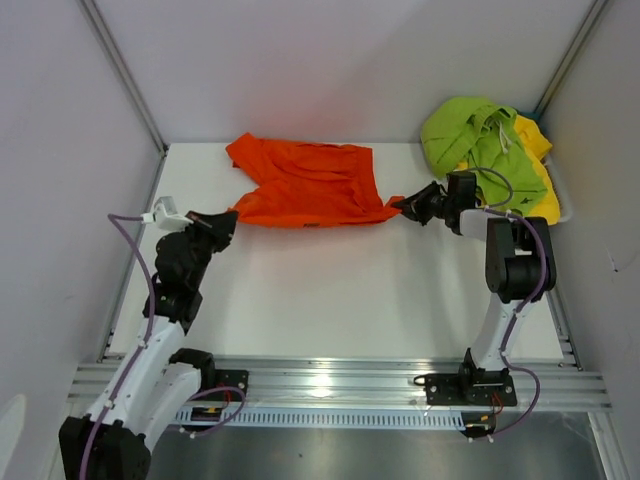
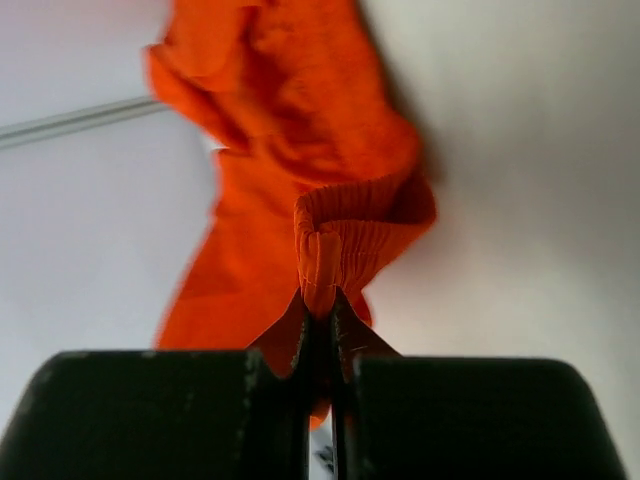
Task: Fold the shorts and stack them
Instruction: Flatten the shorts out
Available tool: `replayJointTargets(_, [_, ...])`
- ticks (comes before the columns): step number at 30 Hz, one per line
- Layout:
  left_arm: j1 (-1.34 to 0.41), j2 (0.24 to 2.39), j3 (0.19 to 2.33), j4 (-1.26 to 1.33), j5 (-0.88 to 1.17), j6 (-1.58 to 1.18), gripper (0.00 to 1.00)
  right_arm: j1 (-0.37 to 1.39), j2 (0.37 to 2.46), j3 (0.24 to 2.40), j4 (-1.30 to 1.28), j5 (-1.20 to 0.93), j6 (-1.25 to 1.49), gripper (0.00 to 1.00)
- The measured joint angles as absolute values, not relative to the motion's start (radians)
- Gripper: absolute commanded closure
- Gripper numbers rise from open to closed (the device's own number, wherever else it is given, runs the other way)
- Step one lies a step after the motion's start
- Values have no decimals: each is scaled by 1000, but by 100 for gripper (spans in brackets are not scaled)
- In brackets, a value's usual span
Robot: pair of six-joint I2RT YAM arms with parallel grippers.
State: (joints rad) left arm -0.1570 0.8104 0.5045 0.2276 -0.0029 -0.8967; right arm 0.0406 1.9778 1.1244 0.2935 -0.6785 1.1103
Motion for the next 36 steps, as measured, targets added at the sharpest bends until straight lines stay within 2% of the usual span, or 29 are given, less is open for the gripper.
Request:
replayJointTargets(7, [-158, 651, 494, -71, -24, -876, 100, 106, 1873, 1113, -88, -448, 820, 100])
replayJointTargets(17, [-159, 396, 407, -383, -23, -863, 100, 173, 1637, 886, -269, -218, 696, 100])
replayJointTargets(25, [-180, 305, 334, -503, 21, -864, 100, 176, 1517, 827, -366, -100, 652, 100])
replayJointTargets(28, [-202, 281, 322, -508, 43, -863, 83, 176, 1480, 811, -398, -62, 637, 96])
replayJointTargets(31, [-234, 278, 321, -504, 59, -852, 47, 175, 1467, 811, -418, -15, 620, 94])
replayJointTargets(36, [-286, 276, 322, -506, 64, -856, 45, 168, 1468, 814, -444, 36, 601, 92])
